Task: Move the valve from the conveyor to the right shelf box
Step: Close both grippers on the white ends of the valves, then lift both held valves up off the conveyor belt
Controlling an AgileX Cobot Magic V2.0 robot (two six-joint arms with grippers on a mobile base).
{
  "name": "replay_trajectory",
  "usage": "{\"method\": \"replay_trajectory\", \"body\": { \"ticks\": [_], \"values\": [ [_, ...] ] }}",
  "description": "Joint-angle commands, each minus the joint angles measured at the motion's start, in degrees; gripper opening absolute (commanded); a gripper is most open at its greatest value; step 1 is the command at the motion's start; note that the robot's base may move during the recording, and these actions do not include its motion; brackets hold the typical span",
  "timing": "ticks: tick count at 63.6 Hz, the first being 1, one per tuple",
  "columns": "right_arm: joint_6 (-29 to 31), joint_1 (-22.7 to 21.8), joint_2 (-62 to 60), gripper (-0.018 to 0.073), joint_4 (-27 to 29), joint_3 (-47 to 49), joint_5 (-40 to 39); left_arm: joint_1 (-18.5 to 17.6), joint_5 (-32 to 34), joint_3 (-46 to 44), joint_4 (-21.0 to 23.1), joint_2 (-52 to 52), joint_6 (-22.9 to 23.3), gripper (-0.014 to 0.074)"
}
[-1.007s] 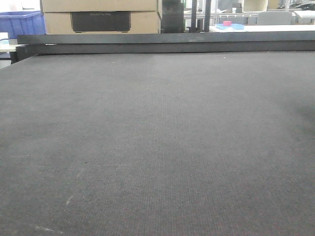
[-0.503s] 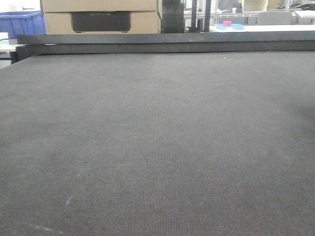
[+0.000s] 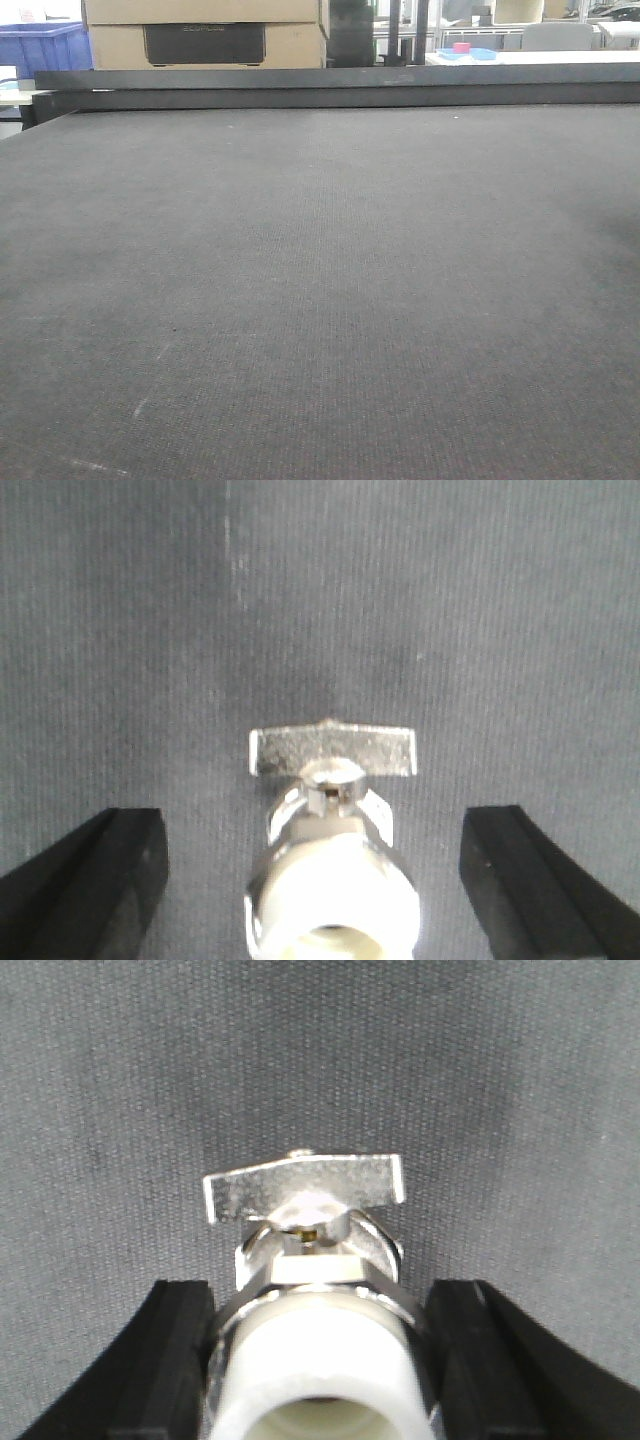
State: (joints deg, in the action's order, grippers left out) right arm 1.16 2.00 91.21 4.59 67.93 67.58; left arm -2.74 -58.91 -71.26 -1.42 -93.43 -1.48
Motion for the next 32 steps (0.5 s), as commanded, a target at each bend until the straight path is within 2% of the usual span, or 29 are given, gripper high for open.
{"method": "replay_trajectory", "body": {
  "ticks": [1, 32],
  "values": [
    [0.42, -0.19, 0.39, -0.0162, 2.03, -0.02, -0.81, 0.2, 0.35, 0.91, 1.42, 0.15, -1.1, 0.0494],
    [0.42, -0.19, 0.39, -0.0162, 2.03, -0.02, -0.81, 0.2, 1.69, 2.48, 1.42, 0.15, -1.45, 0.0494]
  ]
}}
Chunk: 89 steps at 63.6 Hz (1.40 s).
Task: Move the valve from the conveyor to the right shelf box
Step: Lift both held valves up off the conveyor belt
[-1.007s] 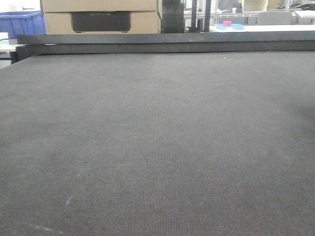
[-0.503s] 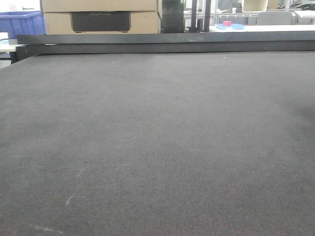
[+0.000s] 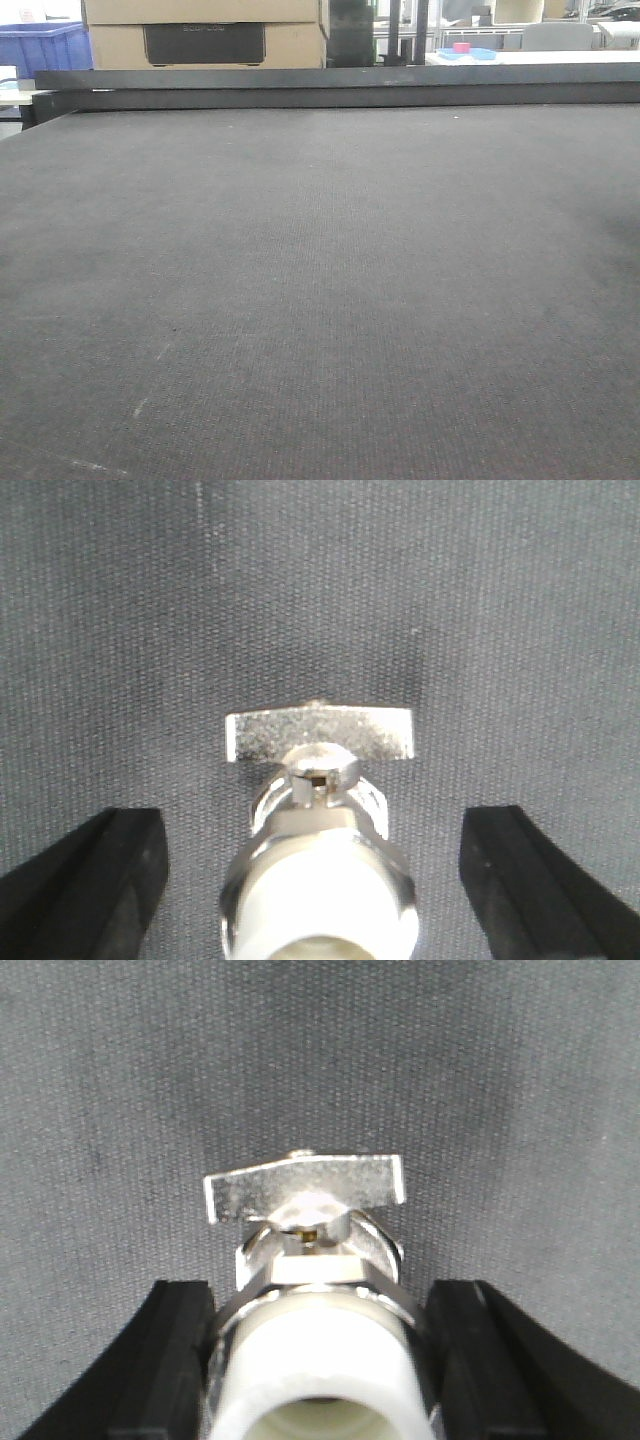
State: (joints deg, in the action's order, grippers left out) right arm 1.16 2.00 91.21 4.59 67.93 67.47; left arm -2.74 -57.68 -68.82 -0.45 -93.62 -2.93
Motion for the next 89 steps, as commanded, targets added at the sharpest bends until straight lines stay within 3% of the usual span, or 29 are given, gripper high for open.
{"method": "replay_trajectory", "body": {
  "ticks": [1, 10, 38, 55, 69, 89],
  "values": [
    [0.42, -0.19, 0.39, -0.0162, 2.03, -0.02, -0.7, 0.2, 0.45, 0.03, 0.45, 0.34, 0.0, 0.0494],
    [0.42, -0.19, 0.39, -0.0162, 2.03, -0.02, -0.55, 0.2, 0.04, 0.03, 0.45, 0.34, 0.0, 0.0461],
    [0.42, -0.19, -5.41, -0.0162, 1.78, 0.09, -1.79, 0.2, -2.46, 0.18, 0.45, 0.34, 0.0, -0.0113],
    [0.42, -0.19, -11.98, -0.0162, 1.78, 0.09, -1.55, 0.2, -1.24, -0.33, 0.45, 0.57, 0.0, -0.0111],
    [0.42, -0.19, -16.87, -0.0162, 1.65, -0.12, -8.97, 0.2, 1.85, -1.15, 2.03, 5.57, 0.0, -0.0111],
    [0.42, -0.19, -24.0, -0.0162, 1.37, -4.83, -20.72, 0.2, 16.45, 5.94, 2.76, 22.02, 1.57, -0.0111]
  ]
}}
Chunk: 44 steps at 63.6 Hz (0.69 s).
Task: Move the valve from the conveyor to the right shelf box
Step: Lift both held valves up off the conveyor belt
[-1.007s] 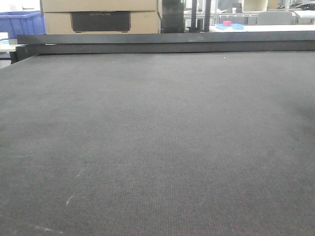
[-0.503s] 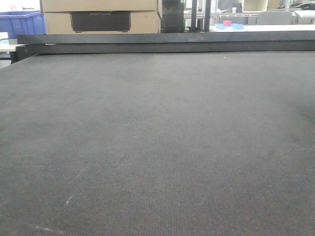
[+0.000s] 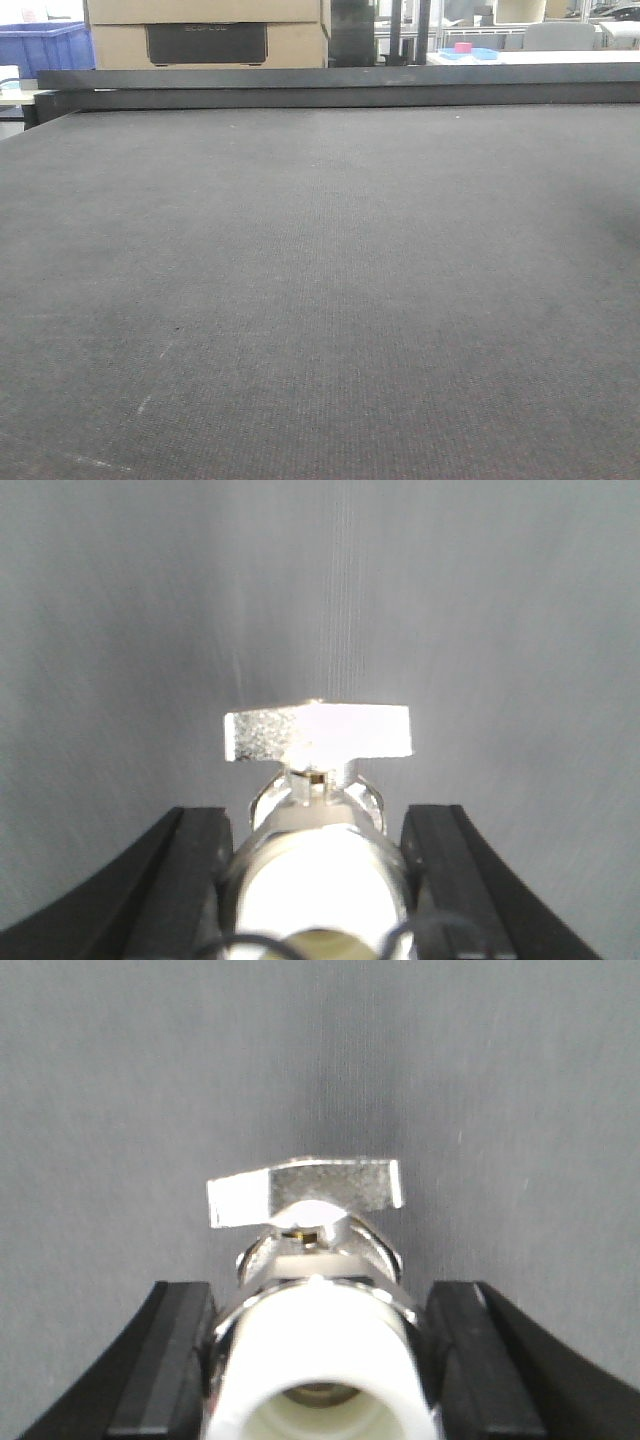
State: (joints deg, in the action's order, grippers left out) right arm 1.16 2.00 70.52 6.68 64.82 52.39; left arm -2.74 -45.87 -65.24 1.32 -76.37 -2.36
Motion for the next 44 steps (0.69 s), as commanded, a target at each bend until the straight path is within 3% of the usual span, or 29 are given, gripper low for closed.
{"method": "replay_trajectory", "body": {
  "ticks": [1, 11, 21, 44],
  "values": [
    [0.42, -0.19, -3.55, -0.0162, -0.72, -2.31, -5.98, 0.2, 5.37, 2.94, 0.99, 5.62, 1.0, -0.0111],
    [0.42, -0.19, -9.87, -0.0162, -0.72, -9.13, -12.56, 0.2, 13.56, 8.35, 0.99, 14.73, 1.0, -0.0111],
    [0.42, -0.19, -17.31, -0.0162, -0.72, -15.32, -17.39, 0.2, 15.74, 11.41, 0.84, 23.04, 1.0, -0.0111],
    [0.42, -0.19, -33.91, -0.0162, -0.49, -18.11, -18.11, 0.2, 19.96, 20.63, -0.04, 42.52, 1.0, -0.0111]
  ]
}}
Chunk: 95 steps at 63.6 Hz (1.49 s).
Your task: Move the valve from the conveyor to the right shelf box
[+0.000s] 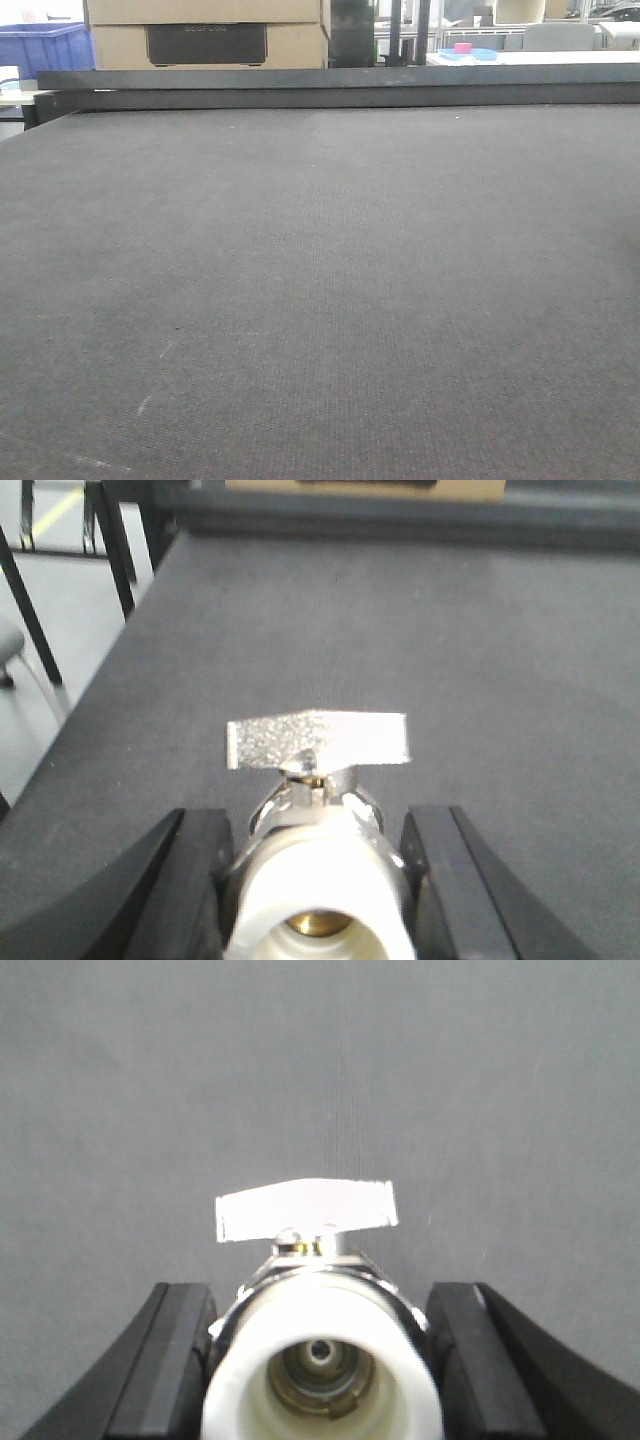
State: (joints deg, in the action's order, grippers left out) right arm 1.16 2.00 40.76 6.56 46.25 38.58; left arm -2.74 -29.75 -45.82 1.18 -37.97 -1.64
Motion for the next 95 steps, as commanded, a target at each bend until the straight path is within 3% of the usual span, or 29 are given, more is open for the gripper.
{"method": "replay_trajectory", "body": {
  "ticks": [1, 32, 95],
  "values": [
    [0.42, -0.19, -4.45, -0.0162, -0.37, 0.46, -4.3, 0.2, 3.84, 1.44, 0.09, 4.78, 0.27, -0.0111],
    [0.42, -0.19, -14.18, -0.0162, -0.37, 0.46, -4.4, 0.2, 5.17, 2.32, 0.05, 15.0, 0.27, -0.0111],
    [0.42, -0.19, -14.18, -0.0162, -0.37, 0.46, -4.61, 0.2, 5.17, 2.32, 0.05, 15.0, 0.27, -0.0111]
  ]
}}
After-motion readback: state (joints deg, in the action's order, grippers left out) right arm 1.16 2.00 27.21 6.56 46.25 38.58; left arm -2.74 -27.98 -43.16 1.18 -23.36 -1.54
